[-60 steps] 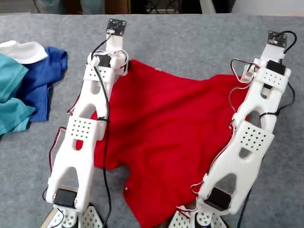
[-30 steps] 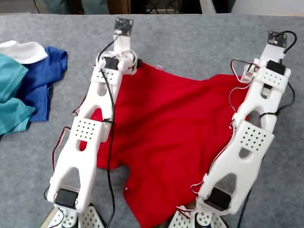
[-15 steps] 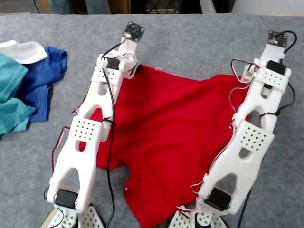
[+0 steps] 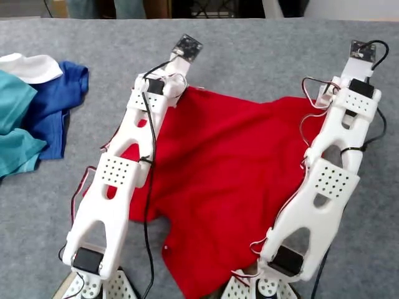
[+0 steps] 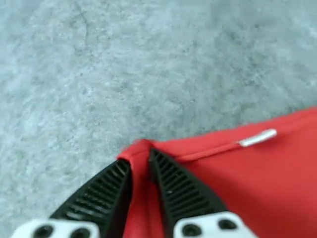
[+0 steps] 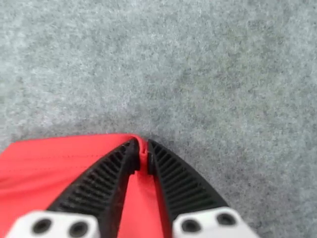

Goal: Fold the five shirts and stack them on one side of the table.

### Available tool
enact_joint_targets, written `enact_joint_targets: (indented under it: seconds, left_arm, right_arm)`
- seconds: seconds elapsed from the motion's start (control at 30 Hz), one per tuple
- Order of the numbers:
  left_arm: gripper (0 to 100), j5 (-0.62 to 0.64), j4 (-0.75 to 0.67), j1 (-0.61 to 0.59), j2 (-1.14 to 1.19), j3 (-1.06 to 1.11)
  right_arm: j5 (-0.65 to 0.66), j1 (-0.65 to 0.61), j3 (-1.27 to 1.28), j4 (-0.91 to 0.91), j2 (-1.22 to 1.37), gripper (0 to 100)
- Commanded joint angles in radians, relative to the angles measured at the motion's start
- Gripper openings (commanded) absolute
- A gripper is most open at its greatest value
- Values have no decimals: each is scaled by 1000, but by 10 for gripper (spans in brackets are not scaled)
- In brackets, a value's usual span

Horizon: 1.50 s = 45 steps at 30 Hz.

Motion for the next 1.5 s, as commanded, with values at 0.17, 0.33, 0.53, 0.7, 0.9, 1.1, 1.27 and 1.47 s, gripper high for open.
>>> enact_joint_targets:
  seconds: [0.17, 0.33, 0.53, 0.7, 0.9, 1.1, 1.27, 1.47]
  left_arm:
    - [28, 244, 92, -41, -32, -196]
    - [28, 288, 327, -58, -91, -361]
    - [28, 353, 496, -81, -253, -357]
    - [28, 376, 600, -76, -394, -357]
    - [28, 416, 629, -82, -585, -357]
    - [28, 413, 643, -84, -848, -348]
    - [28, 400, 712, -105, -1054, -348]
    - [28, 394, 772, -223, -1254, -329]
  right_arm:
    - [2, -5, -53, 2, -19, 13]
    - [9, -43, -105, 87, -47, 13]
    - [57, -104, -303, 344, -81, 13]
    - [57, -138, -585, 560, -82, 13]
    - [57, -140, -733, 603, -220, 13]
    - [63, -127, -754, 522, -481, 13]
    - [63, -129, -748, 384, -673, 14]
    - [63, -129, -748, 181, -837, 14]
